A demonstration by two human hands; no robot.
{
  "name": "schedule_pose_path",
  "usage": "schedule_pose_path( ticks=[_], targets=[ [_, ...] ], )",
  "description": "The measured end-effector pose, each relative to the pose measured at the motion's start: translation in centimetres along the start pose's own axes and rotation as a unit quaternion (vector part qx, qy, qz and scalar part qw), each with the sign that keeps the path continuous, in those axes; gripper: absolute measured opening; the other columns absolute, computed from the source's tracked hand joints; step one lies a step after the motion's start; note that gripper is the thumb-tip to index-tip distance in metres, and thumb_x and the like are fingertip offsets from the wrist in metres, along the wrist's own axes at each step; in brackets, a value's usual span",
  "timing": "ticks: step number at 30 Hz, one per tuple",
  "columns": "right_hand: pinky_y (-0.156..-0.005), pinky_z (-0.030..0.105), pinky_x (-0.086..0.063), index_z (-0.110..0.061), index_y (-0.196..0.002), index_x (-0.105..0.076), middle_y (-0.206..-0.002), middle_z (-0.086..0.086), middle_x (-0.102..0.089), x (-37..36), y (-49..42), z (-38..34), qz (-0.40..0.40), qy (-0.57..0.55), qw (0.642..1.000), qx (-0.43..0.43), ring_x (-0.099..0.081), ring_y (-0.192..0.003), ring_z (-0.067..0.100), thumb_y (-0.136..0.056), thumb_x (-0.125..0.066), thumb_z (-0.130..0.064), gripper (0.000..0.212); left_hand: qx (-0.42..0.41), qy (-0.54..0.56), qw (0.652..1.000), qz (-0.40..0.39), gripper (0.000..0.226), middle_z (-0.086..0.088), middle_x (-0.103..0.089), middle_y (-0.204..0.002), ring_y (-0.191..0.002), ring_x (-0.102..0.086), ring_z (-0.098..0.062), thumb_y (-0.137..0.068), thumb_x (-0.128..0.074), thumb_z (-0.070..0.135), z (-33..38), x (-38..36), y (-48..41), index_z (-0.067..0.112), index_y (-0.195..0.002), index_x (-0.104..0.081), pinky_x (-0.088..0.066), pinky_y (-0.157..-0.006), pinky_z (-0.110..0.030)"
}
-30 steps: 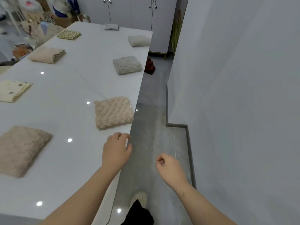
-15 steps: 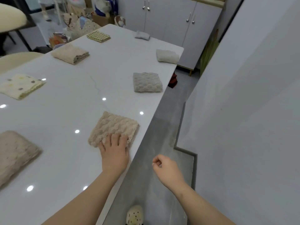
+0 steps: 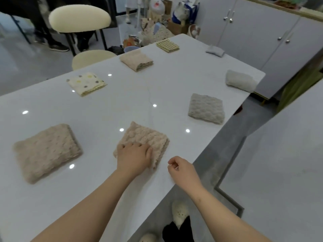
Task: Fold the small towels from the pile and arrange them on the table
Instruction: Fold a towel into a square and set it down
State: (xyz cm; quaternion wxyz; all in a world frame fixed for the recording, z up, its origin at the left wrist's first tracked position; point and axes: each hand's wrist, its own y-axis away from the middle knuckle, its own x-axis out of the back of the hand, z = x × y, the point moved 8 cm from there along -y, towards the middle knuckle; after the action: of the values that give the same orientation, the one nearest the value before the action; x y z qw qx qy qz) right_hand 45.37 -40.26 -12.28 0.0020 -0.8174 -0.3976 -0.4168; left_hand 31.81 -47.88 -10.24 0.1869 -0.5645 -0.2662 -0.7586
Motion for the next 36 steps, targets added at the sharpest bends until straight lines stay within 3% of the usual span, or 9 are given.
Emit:
schedule_pose_path(
  ticks=[3,8,12,18,23,28,30,34,36],
  targets=[
    [-0.076,0.023,-0.042,-0.018,-0.12,-0.053,-0.103,-0.007,-0.054,-0.4,-1.9,-0.5,-0.035,0.019,0.999,0.028,-0.051,-0.089,0.009,-0.094,-0.041,-0.021,0.03,0.0,0.01,0.999,0.046,0.037,0.007,-0.05,-0.131,-0.125,-0.039,-0.019,-0.094,-0.029,0.029,-0.8,0.8,-1.6,0.032,-0.122,-0.054,-0.019,-0.105,-0.038],
    [-0.074,0.021,-0.039,-0.016,-0.117,-0.054,-0.099,-0.007,-0.052,-0.3,-4.9,-1.3,-0.083,0.032,0.992,0.086,-0.049,-0.088,0.009,-0.093,-0.042,-0.02,0.027,0.037,0.009,0.998,-0.041,0.047,0.003,-0.026,-0.15,-0.135,-0.026,-0.025,-0.093,-0.033,0.034,-2.4,-1.3,-3.4,0.036,-0.14,-0.031,-0.036,-0.1,-0.036],
    [-0.068,0.024,-0.043,-0.019,-0.1,-0.057,-0.089,-0.006,-0.056,0.7,-7.5,-1.4,-0.1,0.041,0.986,0.123,-0.051,-0.075,0.007,-0.091,-0.043,-0.018,0.017,0.126,0.031,0.989,-0.067,0.049,0.0,-0.032,-0.142,-0.122,-0.039,-0.024,-0.091,-0.042,0.043,-2.1,-1.5,-3.8,0.038,-0.138,-0.031,-0.044,-0.09,-0.033],
    [-0.068,0.019,-0.041,-0.02,-0.127,-0.048,-0.098,-0.007,-0.056,2.5,-11.7,-1.9,-0.099,0.018,0.984,0.146,-0.053,-0.085,0.006,-0.096,-0.041,-0.027,0.032,0.258,0.048,0.965,0.018,0.035,0.002,-0.06,-0.108,-0.097,-0.059,-0.02,-0.095,-0.034,0.044,-3.4,-0.5,-2.7,0.035,-0.125,-0.051,-0.044,-0.076,-0.029],
    [-0.076,0.023,-0.044,-0.02,-0.121,-0.053,-0.102,-0.006,-0.06,2.0,-13.4,-2.6,-0.13,0.025,0.977,0.17,-0.056,-0.092,0.01,-0.095,-0.04,-0.035,0.032,0.241,0.102,0.961,0.091,0.032,-0.001,-0.039,-0.142,-0.132,-0.035,-0.023,-0.089,-0.053,0.035,-3.6,-0.7,-2.0,0.026,-0.119,-0.058,-0.031,-0.104,-0.034],
    [-0.069,0.019,-0.041,-0.02,-0.121,-0.051,-0.099,-0.008,-0.058,1.8,-13.8,-2.3,-0.156,0.024,0.97,0.182,-0.054,-0.089,0.007,-0.096,-0.041,-0.035,0.032,0.284,0.175,0.941,0.047,0.035,0.003,-0.044,-0.127,-0.104,-0.05,-0.015,-0.091,-0.05,0.032,-3.7,-2.2,-1.7,0.028,-0.125,-0.044,-0.043,-0.081,-0.024],
    [-0.066,0.015,-0.038,-0.019,-0.125,-0.05,-0.098,-0.008,-0.057,2.0,-14.0,-2.2,-0.162,0.009,0.971,0.177,-0.053,-0.086,0.005,-0.096,-0.041,-0.033,0.033,0.345,0.224,0.908,0.084,0.029,-0.003,-0.046,-0.121,-0.091,-0.052,-0.016,-0.093,-0.046,0.026,-3.9,-2.4,-1.0,0.022,-0.122,-0.043,-0.043,-0.074,-0.026],
    [-0.063,0.014,-0.036,-0.018,-0.132,-0.041,-0.091,-0.012,-0.052,2.4,-13.9,-1.9,-0.151,-0.042,0.977,0.144,-0.05,-0.081,0.002,-0.097,-0.04,-0.034,0.039,0.503,0.395,0.732,0.235,0.024,-0.011,-0.051,-0.112,-0.089,-0.051,-0.023,-0.093,-0.043,0.019,-4.8,-2.9,2.2,0.011,-0.116,-0.041,-0.044,-0.076,-0.034],
    [-0.065,0.017,-0.037,-0.019,-0.134,-0.039,-0.091,-0.014,-0.051,2.3,-13.5,-1.9,-0.162,-0.045,0.975,0.144,-0.05,-0.081,0.002,-0.097,-0.04,-0.036,0.041,0.509,0.462,0.691,0.222,0.025,-0.004,-0.05,-0.098,-0.081,-0.05,-0.019,-0.093,-0.045,0.024,-3.9,-3.9,2.8,0.014,-0.115,-0.038,-0.043,-0.072,-0.033]
  ],
)
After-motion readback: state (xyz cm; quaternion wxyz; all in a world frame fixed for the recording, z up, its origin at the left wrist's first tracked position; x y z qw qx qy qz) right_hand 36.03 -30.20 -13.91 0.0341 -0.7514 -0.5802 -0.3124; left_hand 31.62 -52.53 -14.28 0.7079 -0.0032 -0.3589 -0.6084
